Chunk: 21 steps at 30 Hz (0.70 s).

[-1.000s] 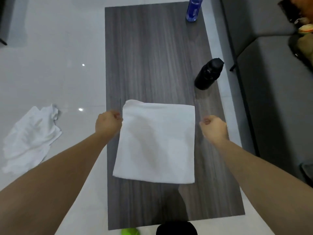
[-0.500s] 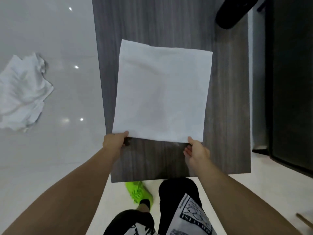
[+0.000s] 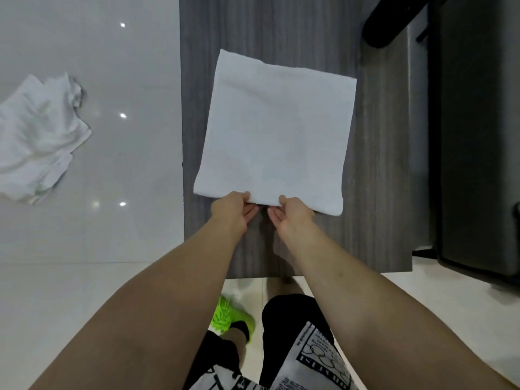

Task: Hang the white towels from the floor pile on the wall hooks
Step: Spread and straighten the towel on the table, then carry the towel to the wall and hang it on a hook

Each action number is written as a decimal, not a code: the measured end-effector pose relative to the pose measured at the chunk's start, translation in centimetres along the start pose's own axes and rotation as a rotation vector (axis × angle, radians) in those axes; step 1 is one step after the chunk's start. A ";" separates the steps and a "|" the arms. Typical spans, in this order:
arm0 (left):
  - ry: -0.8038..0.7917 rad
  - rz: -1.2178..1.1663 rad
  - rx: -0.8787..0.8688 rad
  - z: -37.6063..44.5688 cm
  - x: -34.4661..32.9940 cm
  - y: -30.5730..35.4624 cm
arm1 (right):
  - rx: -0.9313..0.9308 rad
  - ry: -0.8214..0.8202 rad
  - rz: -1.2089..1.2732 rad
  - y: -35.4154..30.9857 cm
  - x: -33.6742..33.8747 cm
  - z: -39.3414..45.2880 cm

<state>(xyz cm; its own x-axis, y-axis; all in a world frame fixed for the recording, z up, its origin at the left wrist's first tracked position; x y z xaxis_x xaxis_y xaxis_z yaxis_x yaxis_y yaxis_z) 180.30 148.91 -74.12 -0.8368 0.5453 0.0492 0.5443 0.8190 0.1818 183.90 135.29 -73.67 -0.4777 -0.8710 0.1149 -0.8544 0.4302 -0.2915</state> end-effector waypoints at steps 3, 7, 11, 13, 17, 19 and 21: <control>0.113 0.025 -0.249 -4.7 1.0 2.3 | 0.196 0.069 0.024 -1.8 0.1 -4.6; 0.113 0.270 -0.677 -14.4 1.4 7.9 | 0.624 0.049 -0.198 -5.8 -1.7 -13.9; 0.128 0.479 -0.985 -24.7 4.4 14.2 | 1.046 -0.124 -0.548 -9.3 -5.0 -25.4; 0.143 0.557 -1.128 -29.6 7.0 16.5 | 1.196 -0.205 -0.697 -9.4 -6.0 -31.3; 0.258 0.671 -1.384 -38.7 13.9 20.1 | 1.523 -0.308 -0.941 -7.5 -7.6 -42.4; 0.336 0.678 -1.489 -42.9 18.3 21.7 | 1.674 -0.346 -1.025 -5.9 -8.7 -47.7; 0.429 0.712 -1.593 -47.2 23.2 23.2 | 1.807 -0.377 -1.095 -3.6 -10.4 -53.1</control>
<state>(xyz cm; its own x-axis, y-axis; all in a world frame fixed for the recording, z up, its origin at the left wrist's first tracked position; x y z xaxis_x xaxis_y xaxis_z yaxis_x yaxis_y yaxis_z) 170.73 172.10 -22.44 -0.5874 0.3882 0.7101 0.4119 -0.6119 0.6752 181.07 155.38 -23.34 0.1927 -0.6392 0.7445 0.5016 -0.5879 -0.6346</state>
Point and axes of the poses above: each hand's wrist, its own z-axis towards the middle knuckle, its own x-axis out of the back of the hand, y = z × x, the point moved 7 cm from there along z, towards the middle knuckle, and after that the axes turned 3 degrees about x, right-handed, at the moved point
